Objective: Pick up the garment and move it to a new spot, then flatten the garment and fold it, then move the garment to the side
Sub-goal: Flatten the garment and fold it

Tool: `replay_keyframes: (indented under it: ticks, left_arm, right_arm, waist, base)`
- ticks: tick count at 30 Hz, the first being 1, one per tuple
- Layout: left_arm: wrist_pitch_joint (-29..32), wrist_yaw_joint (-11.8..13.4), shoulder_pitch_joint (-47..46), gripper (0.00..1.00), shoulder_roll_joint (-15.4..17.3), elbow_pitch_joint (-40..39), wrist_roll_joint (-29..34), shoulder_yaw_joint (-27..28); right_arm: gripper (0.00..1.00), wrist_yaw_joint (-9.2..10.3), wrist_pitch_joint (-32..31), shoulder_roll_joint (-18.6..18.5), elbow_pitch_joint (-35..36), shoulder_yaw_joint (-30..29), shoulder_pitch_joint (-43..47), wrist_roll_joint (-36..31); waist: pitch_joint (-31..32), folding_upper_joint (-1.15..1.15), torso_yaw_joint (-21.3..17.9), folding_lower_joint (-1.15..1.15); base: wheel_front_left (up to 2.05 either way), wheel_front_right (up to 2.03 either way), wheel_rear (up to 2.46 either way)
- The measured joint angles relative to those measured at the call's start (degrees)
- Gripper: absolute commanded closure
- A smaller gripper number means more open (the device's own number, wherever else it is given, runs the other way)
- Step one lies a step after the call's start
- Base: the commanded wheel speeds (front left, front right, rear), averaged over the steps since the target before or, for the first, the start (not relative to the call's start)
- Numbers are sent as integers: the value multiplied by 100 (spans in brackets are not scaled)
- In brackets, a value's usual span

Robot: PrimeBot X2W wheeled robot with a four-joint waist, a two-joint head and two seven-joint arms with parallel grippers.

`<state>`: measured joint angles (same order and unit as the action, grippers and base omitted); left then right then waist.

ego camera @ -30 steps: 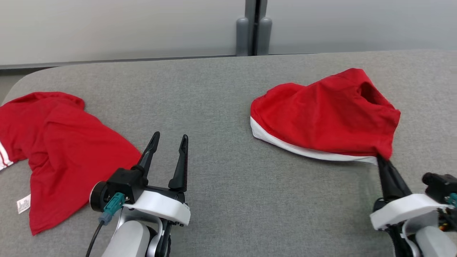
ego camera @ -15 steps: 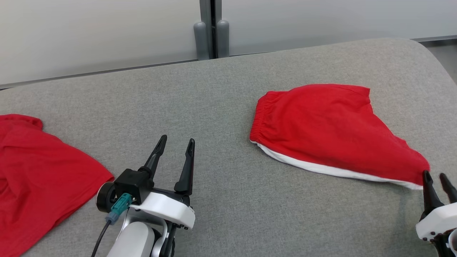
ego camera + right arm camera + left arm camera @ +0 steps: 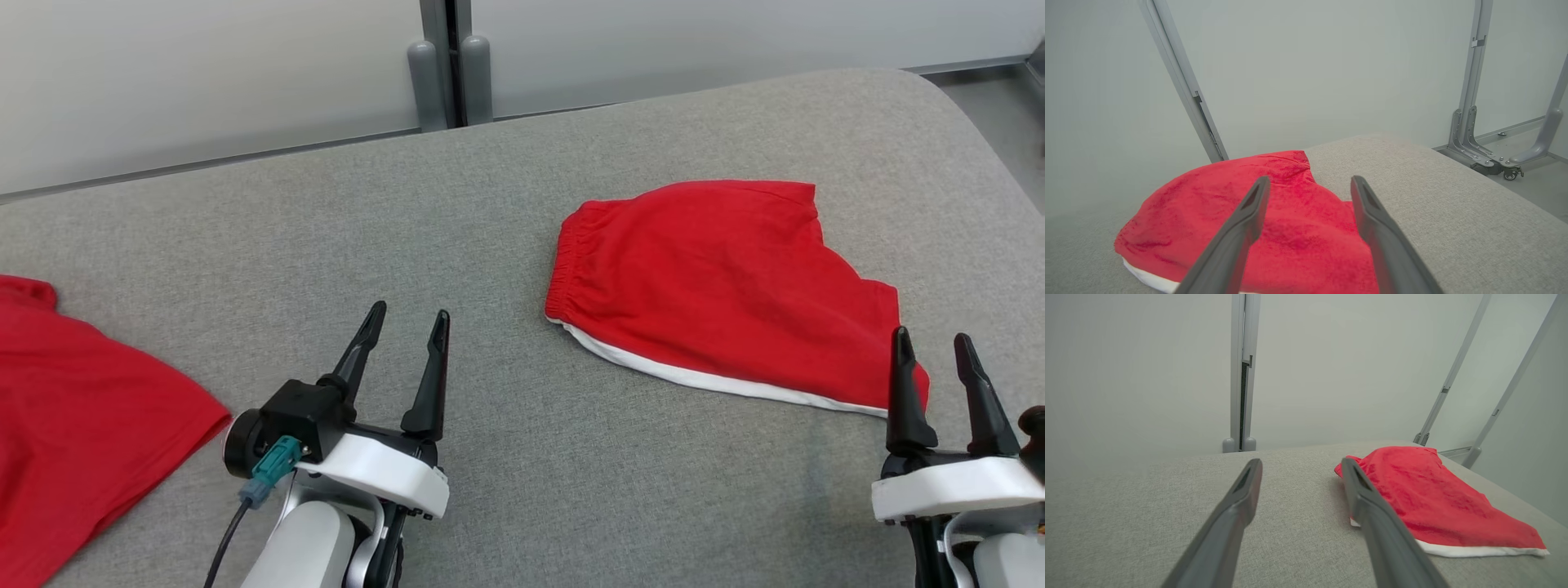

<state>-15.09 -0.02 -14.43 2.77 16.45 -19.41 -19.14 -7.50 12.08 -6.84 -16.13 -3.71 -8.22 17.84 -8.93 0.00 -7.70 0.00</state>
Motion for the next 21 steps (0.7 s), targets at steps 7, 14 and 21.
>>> replay_keyframes:
  ticks: [7,14,21]
  left_arm:
    - [0,-119,-98,0,2,166,-86,-169]
    - [90,-415,-823,0,-4,1372,-200,-990]
    - [341,-495,-1785,0,-4,2419,-602,-1568]
  right_arm:
    - [0,0,167,25,134,343,87,126]
    - [0,1,256,-20,113,486,-53,218]
    - [0,1,275,23,14,611,-203,232]
  waist:
    - [-143,0,-184,0]
    - [-389,0,-437,0]
    - [-619,0,-721,0]
  base:
    - [0,0,0]
    - [0,0,0]
    - [0,0,0]
